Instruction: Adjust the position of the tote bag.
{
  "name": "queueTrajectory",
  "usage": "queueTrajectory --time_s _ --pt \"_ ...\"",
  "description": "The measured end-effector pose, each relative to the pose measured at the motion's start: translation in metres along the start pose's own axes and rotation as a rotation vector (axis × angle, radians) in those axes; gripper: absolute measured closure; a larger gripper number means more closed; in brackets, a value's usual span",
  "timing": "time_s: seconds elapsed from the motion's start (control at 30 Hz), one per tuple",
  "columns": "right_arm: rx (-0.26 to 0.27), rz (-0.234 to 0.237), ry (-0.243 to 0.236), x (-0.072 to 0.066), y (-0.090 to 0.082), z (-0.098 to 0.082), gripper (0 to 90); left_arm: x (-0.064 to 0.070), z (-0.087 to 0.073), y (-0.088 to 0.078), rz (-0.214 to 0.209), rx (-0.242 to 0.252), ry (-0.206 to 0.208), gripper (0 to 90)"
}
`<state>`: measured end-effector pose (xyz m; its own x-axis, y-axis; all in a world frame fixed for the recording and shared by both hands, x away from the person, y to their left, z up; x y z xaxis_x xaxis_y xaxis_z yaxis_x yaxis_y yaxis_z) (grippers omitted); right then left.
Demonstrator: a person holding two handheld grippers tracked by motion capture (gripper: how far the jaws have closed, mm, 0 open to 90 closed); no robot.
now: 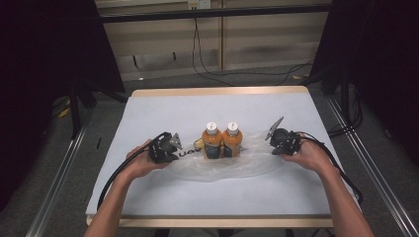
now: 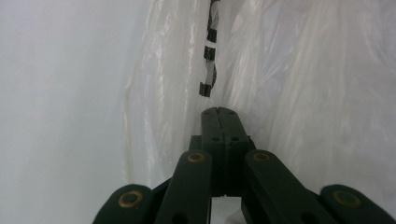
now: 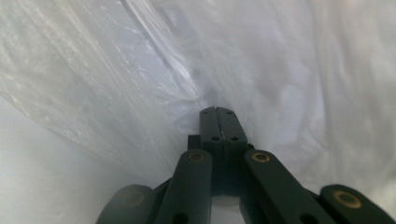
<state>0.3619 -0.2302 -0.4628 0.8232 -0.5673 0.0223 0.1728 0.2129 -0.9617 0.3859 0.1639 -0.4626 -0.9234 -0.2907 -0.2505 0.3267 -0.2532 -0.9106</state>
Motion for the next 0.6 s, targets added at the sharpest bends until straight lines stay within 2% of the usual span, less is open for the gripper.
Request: queueTrajectory --time_s 0.03,0.07,0.1,0.13,0.2,0.37,0.43,0.47,0.5,0.57,0.6 --pt "0.005 0.0 -0.013 0.002 0.0 -0.001 90.0 -0.001 0.0 -0.001 -0.002 -0.012 0.012 90.0" --pt "0.0 0.001 0.004 0.001 -0.001 -0.002 90.0 0.001 -0.001 0.0 -0.003 0.007 -0.021 90.0" --pt "-0.001 0.001 0.006 0.002 -0.001 -0.003 90.0 0.0 -0.001 0.0 -0.004 -0.002 -0.004 90.0" --pt "-0.001 -0.001 0.002 0.003 -0.001 -0.004 90.0 0.0 -0.001 0.0 -0.003 0.005 -0.023 90.0" --pt "0.0 -0.001 0.016 0.004 -0.002 -0.008 90.0 -0.001 -0.003 0.0 -0.01 0.008 -0.037 90.0" --pt "0.01 -0.001 0.027 0.007 -0.004 -0.015 90.0 0.0 -0.009 -0.003 0.009 -0.009 -0.033 90.0" --pt "0.011 -0.001 0.019 0.007 -0.004 -0.016 90.0 0.0 -0.01 -0.003 0.005 -0.003 -0.038 90.0" --pt "0.01 0.003 0.021 0.007 -0.004 -0.016 90.0 -0.001 -0.011 -0.003 -0.001 -0.006 -0.043 90.0" --pt "0.011 0.004 0.027 0.007 -0.004 -0.017 90.0 -0.002 -0.011 -0.004 -0.005 -0.01 -0.028 90.0" --pt "0.005 -0.003 0.041 0.007 -0.005 -0.018 90.0 -0.002 -0.012 -0.004 -0.005 -0.008 -0.043 90.0" --pt "0.015 -0.002 0.03 0.008 -0.005 -0.019 90.0 -0.002 -0.012 -0.004 0.0 -0.013 -0.035 90.0"
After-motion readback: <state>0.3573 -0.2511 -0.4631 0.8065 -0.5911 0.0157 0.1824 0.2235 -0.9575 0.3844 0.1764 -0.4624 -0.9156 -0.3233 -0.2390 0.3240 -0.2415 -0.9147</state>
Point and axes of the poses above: each handheld gripper's, and its own axes: y roughly forward along the jaws, z roughly out of its top, x roughly to its right, the point moved 1 cm from there along y, roughly forward along the jaws, and after that the axes turned 7 degrees about z, right-handed, at the moved point
